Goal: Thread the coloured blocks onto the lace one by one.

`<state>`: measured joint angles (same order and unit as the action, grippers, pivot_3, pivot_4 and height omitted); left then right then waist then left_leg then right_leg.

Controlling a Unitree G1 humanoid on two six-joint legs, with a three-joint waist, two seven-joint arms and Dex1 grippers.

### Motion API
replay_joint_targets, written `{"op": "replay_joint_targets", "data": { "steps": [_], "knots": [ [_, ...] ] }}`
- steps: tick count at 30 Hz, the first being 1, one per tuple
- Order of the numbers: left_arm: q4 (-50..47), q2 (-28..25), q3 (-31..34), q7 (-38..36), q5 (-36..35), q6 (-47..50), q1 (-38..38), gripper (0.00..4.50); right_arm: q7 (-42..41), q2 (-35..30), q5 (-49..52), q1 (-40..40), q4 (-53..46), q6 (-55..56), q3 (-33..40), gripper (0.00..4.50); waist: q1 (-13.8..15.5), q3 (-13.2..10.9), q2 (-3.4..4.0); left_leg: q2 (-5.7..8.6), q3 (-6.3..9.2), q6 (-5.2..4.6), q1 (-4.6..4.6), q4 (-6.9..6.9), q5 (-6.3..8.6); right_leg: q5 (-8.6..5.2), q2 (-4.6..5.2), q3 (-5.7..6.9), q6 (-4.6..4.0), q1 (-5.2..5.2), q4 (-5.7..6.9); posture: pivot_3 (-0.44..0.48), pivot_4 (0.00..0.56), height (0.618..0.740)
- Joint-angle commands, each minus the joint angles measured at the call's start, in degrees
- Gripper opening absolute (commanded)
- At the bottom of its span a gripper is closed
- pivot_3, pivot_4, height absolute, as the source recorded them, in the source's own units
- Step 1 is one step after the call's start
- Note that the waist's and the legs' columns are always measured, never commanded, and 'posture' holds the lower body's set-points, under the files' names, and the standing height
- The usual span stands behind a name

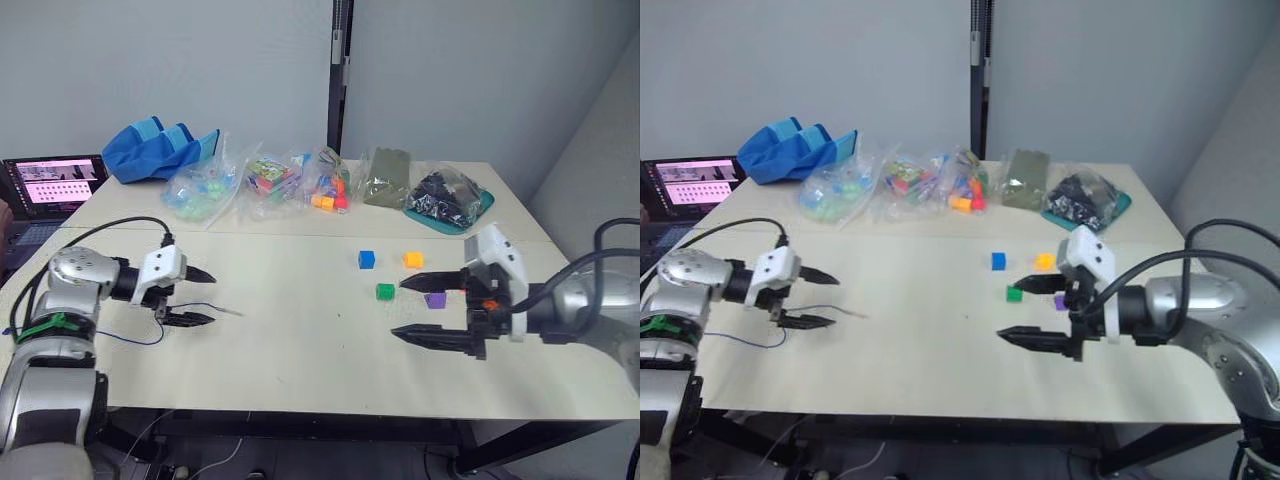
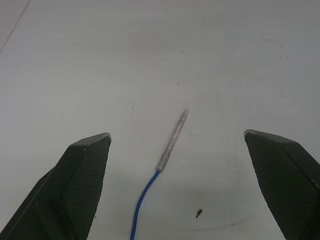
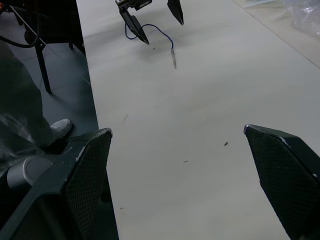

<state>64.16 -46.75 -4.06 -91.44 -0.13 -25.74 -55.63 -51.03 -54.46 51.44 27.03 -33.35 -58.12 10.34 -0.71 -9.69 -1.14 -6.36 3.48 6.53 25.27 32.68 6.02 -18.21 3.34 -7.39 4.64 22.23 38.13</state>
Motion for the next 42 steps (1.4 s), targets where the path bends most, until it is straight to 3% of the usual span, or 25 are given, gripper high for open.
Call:
{"op": "replay_joint_targets", "data": {
  "steps": [1, 8, 14, 22, 26, 32, 38, 42],
  "knots": [
    [4.59, 0.84, -2.54, 4.97, 4.88, -2.51, -3.32, 4.5, 3.01, 0.72, 0.75, -1.27, -2.1, 0.48, 1.41, 4.46, 0.01, 0.0, 0.0, 0.0, 0.01, 0.0, 0.0, 0.0, 0.0, 0.0, 0.0, 0.01, 0.0, 0.0, 0.0, 0.0, 0.15, 0.74],
    [9.66, 2.41, -4.87, 8.99, 9.73, -1.25, -4.64, 4.5, 5.76, 1.0, 2.46, -3.65, -3.05, 0.66, 3.2, 4.46, -0.21, 0.0, 0.0, 0.0, 0.04, -0.01, -0.01, 0.0, 0.0, 0.0, -0.01, 0.03, 0.0, 0.0, 0.05, 0.0, 0.15, 0.74],
    [11.34, 4.29, -4.65, 13.09, 11.36, 2.21, -4.85, 2.61, 6.82, 0.61, 2.33, -5.88, -4.08, 1.66, 3.77, 4.5, 0.04, 0.01, 0.01, 0.0, 0.06, -0.01, -0.02, 0.04, 0.0, 0.0, -0.01, 0.04, 0.0, -0.06, 0.07, 0.0, 0.15, 0.74],
    [11.0, 4.23, -1.15, 3.47, 7.76, 6.32, -4.33, 0.01, 7.08, -1.01, 4.16, -5.98, -5.17, 1.25, 4.4, 4.5, -0.07, 0.01, 0.01, 0.0, 0.06, -0.01, -0.04, 0.06, -0.01, 0.0, -0.01, 0.05, 0.0, -0.06, 0.13, 0.0, 0.15, 0.74],
    [8.96, 5.55, 0.28, -1.0, 3.18, 8.12, -4.22, 0.01, 7.23, -1.74, 4.68, -6.65, -5.32, 1.53, 4.57, 4.5, -0.07, 0.01, 0.01, 0.0, 0.08, -0.01, -0.03, 0.04, 0.0, 0.0, -0.01, 0.07, 0.0, -0.05, 0.13, 0.0, 0.15, 0.74],
    [-5.57, 9.24, -4.43, -1.06, -7.96, 17.11, -1.96, 0.01, 7.65, -1.71, 4.98, -7.95, -5.56, 1.59, 4.92, 4.5, 0.13, 0.0, 0.0, 0.0, 0.12, 0.0, 0.0, 0.07, -0.01, 0.0, -0.01, 0.11, 0.0, -0.09, 0.11, 0.0, 0.15, 0.74],
    [-25.95, 15.48, -6.76, 3.44, -7.32, 27.1, 7.56, 0.01, 9.88, -0.32, 2.72, -8.97, -5.67, 2.13, 2.41, 4.5, -0.24, 0.01, 0.01, 0.0, 0.13, 0.0, -0.09, 0.06, -0.02, 0.0, -0.01, 0.11, 0.0, -0.16, 0.12, 0.0, 0.15, 0.74],
    [-30.96, 18.69, -7.98, 8.16, -5.93, 29.9, 11.28, 0.01, 10.32, -0.85, 0.67, -10.72, -6.34, 2.4, 0.77, 4.5, 0.02, 0.0, 0.0, 0.0, 0.15, 0.0, -0.07, 0.11, -0.02, 0.0, -0.02, 0.12, 0.0, -0.17, 0.1, 0.0, 0.15, 0.74]
  ]
}}
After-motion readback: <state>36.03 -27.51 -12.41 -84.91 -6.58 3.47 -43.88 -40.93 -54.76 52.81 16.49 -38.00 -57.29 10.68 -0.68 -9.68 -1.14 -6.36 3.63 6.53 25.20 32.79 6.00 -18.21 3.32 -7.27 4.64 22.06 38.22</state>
